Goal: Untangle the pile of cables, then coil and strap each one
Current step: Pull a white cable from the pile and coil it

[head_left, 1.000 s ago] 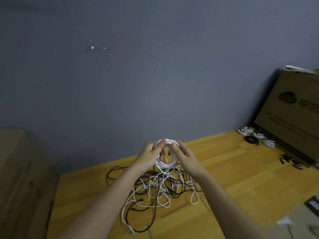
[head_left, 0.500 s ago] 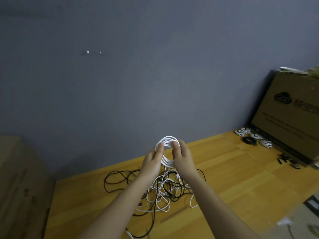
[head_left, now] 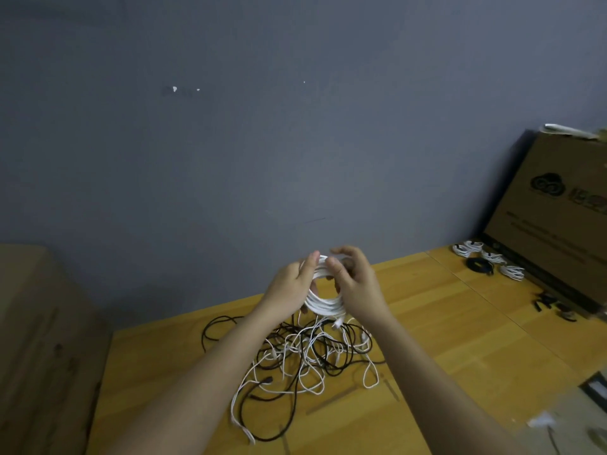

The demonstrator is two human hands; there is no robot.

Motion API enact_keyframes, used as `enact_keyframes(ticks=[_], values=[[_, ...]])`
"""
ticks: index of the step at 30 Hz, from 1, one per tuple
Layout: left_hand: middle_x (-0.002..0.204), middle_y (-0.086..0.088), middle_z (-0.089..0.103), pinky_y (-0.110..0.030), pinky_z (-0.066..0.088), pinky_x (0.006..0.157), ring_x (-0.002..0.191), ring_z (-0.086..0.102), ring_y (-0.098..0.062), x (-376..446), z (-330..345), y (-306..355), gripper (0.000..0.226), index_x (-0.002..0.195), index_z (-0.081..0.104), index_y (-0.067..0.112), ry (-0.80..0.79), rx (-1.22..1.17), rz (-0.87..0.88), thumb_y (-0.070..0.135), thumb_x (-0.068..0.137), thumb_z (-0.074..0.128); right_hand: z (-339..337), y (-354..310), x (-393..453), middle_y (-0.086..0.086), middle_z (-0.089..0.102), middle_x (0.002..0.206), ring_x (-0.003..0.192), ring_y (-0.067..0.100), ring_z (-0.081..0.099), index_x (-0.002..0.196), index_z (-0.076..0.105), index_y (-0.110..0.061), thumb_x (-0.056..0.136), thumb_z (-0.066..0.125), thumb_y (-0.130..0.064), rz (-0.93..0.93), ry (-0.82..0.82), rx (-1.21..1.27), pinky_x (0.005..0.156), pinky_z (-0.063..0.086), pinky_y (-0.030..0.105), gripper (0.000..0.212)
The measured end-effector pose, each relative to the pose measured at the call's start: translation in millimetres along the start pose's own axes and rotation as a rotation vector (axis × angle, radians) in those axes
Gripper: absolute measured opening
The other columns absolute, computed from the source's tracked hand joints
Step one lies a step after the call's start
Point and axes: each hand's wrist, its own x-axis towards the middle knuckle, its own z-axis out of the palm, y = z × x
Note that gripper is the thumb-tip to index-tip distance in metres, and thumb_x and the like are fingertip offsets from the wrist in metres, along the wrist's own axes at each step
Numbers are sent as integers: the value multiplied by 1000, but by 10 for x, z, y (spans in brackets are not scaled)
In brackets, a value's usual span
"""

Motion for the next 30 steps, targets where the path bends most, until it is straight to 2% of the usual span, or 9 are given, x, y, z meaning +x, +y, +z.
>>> enact_keyframes(ticks=[6,9,11,15,17,22,25,27,30], values=[[55,4,57,-16,39,51,55,57,-7,78,255,-27,53,61,52,22,224,-45,-19,42,103,27,58,88,-73,-6,62,82,66,3,56,102,57,-30,100,40,-41,121,118,-163,58,46,28,21],[60,1,59,-17,39,53,59,59,-11,87,441,-59,54,65,55,15,264,-103,-68,42,102,27,28,174,-91,-3,61,79,65,1,54,103,58,-23,99,41,-42,185,192,-145,59,42,20,27],[62,0,61,-22,39,56,60,59,-8,86,562,-86,53,67,57,15,251,-148,-114,43,102,28,-19,219,-105,-7,60,78,65,-6,54,106,58,-21,99,41,-42,221,202,-136,55,39,10,28],[69,12,57,-9,39,57,64,55,4,112,739,-141,43,84,61,24,121,-141,-134,45,102,27,-180,333,-162,-12,62,84,73,-7,55,102,59,-22,100,40,-41,240,208,-166,58,39,7,27],[76,13,61,-20,43,70,75,58,-3,148,818,-153,50,100,64,19,15,-132,-147,52,99,26,-300,398,-174,-9,62,80,68,-3,56,96,58,-24,101,40,-37,224,208,-198,55,38,11,22],[83,8,74,-35,51,88,86,69,-12,319,1025,-12,70,82,72,26,-291,-271,-262,82,76,32,-884,546,-148,3,61,74,67,11,54,92,59,-10,101,42,-26,194,97,-310,61,38,30,25],[85,-8,74,-29,55,70,81,70,-18,462,1344,197,90,80,74,19,-464,-342,-415,93,58,28,-1390,665,-165,-2,54,65,60,9,47,89,57,-9,101,44,-24,176,-32,-386,58,34,27,23],[71,-5,72,-25,52,61,69,69,-16,553,1705,355,88,66,71,20,-449,-251,-413,91,67,20,-1730,754,-198,-5,50,62,55,4,43,92,58,-7,101,44,-25,160,-100,-420,54,32,24,24],[56,0,66,-29,49,66,59,65,-14,650,2375,576,79,50,64,19,-293,-155,-374,72,90,20,-2261,903,-269,-8,50,60,53,1,44,89,58,-13,101,43,-26,174,-71,-358,52,32,18,23]])
